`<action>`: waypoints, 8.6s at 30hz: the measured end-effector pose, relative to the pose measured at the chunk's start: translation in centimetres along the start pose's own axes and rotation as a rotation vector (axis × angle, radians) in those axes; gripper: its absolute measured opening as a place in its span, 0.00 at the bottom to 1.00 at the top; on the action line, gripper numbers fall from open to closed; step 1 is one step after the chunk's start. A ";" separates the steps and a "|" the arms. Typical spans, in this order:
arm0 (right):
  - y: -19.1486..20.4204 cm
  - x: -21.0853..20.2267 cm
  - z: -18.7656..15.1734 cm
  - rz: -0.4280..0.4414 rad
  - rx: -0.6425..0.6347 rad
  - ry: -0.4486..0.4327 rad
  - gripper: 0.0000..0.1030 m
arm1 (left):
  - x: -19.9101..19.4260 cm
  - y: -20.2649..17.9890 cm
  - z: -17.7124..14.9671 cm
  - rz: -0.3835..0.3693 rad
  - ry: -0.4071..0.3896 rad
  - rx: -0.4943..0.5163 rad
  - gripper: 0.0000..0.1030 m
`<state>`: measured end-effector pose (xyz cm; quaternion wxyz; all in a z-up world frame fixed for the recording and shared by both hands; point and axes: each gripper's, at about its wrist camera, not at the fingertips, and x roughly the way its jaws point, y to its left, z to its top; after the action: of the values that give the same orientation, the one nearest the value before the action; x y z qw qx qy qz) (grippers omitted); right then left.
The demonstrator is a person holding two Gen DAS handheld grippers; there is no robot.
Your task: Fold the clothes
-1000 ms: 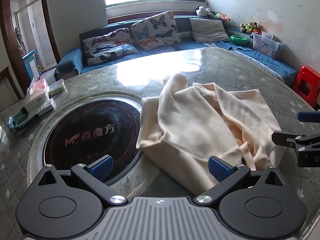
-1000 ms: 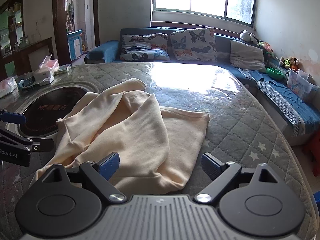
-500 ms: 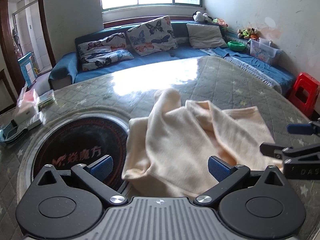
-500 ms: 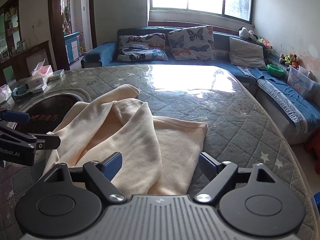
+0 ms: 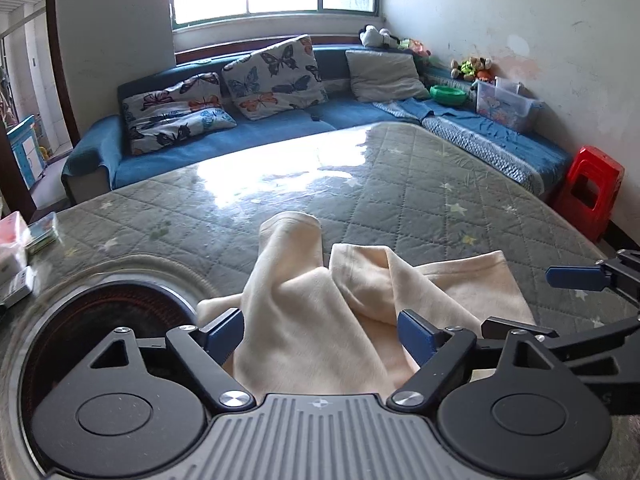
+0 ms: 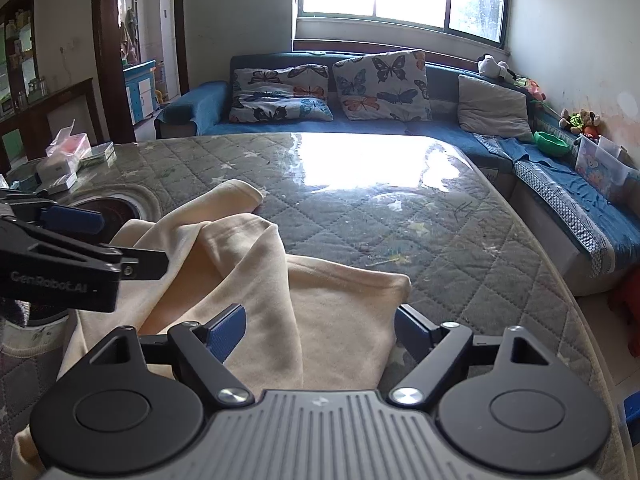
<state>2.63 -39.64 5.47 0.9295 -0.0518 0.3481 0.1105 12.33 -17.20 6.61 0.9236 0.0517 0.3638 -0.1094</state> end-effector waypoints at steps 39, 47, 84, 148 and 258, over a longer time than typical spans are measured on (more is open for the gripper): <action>1.7 5.2 2.7 0.144 0.020 0.051 0.07 | 0.8 3.5 -0.5 -0.007 0.011 -0.055 0.06; 0.1 0.1 1.6 0.085 0.059 -0.027 0.07 | -3.9 6.4 -2.0 0.034 -0.050 -0.115 0.05; -11.2 -13.0 -11.2 -0.183 0.386 -0.032 0.18 | -18.2 10.3 -15.0 0.026 -0.072 -0.103 0.11; 0.8 -2.2 -5.7 0.112 0.014 0.167 0.10 | -11.3 1.8 -14.0 -0.339 0.038 0.179 0.14; 2.5 4.9 1.8 0.147 -0.077 0.065 0.18 | -5.6 13.5 -6.3 -0.092 -0.069 -0.196 0.40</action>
<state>6.72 -36.13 3.55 0.9044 -0.0654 0.3763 0.1901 7.45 -2.06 6.03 0.9301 -0.0593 0.3428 -0.1176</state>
